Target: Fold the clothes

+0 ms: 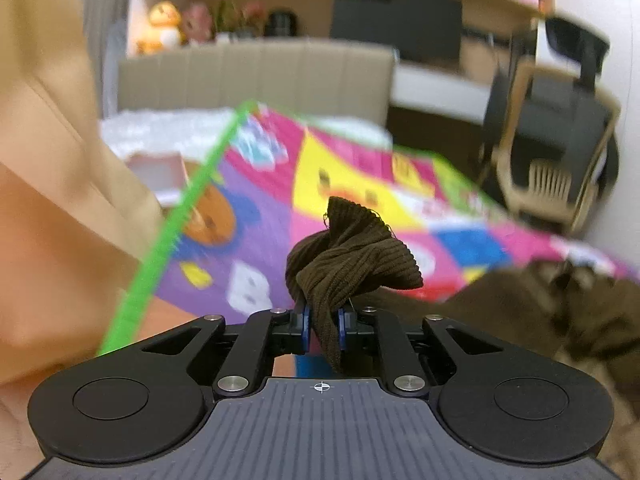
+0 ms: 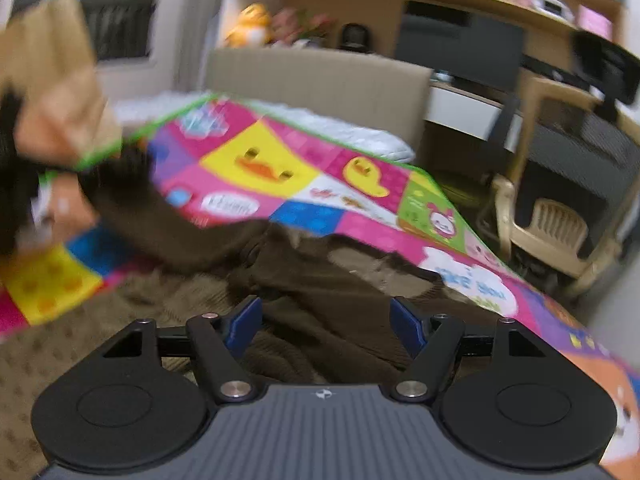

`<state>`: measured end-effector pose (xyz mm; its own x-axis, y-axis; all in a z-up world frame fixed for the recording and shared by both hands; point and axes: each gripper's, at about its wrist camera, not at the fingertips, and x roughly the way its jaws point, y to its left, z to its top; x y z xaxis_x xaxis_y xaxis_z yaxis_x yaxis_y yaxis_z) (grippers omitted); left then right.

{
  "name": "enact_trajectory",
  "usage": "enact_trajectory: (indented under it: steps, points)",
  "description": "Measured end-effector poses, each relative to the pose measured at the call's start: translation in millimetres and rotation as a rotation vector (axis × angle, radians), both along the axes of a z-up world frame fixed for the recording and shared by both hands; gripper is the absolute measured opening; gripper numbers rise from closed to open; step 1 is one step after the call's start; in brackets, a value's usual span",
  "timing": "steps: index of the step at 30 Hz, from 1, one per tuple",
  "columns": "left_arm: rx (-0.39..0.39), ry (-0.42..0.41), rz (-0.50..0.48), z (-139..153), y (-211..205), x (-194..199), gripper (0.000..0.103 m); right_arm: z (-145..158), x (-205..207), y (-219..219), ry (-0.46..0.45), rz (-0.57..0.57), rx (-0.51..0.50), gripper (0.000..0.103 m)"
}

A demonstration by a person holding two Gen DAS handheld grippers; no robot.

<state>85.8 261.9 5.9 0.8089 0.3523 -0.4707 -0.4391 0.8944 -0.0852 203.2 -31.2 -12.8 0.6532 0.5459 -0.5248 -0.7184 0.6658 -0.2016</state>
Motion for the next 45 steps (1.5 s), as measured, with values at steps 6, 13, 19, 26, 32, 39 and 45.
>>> enact_trajectory:
  steps: [6, 13, 19, 26, 32, 39, 45]
  points:
    - [-0.034, -0.080, -0.039, 19.9, -3.4, -20.7, 0.013, -35.5, 10.6, 80.0, -0.051, 0.068, -0.215, 0.070]
    - [-0.105, -0.069, -0.041, 3.5, 7.3, -21.1, 0.013, 2.6, 40.9, 70.2, -0.023, -0.065, 0.021, 0.016]
    - [-0.169, -0.106, -0.048, 3.4, 13.3, -26.0, 0.013, 8.5, 39.3, 84.2, 0.042, 0.011, 0.083, 0.017]
    - [-0.147, -0.173, -0.119, 18.5, -2.7, -28.1, 0.013, 23.7, 34.3, 71.6, 0.288, 0.114, 0.290, 0.055]
    - [-0.069, -0.196, -0.285, 31.6, -49.5, -12.9, 0.013, 56.3, 38.3, 59.6, 0.545, 0.205, 0.551, 0.071]
    - [-0.026, -0.170, -0.470, 34.0, -108.0, 10.6, 0.030, 51.4, 42.6, 53.7, 0.552, 0.127, 0.551, 0.024]
    - [-0.033, -0.198, -0.531, 42.0, -118.5, 11.8, 0.085, 72.9, 67.2, -17.3, 0.344, -0.064, 0.528, 0.012]
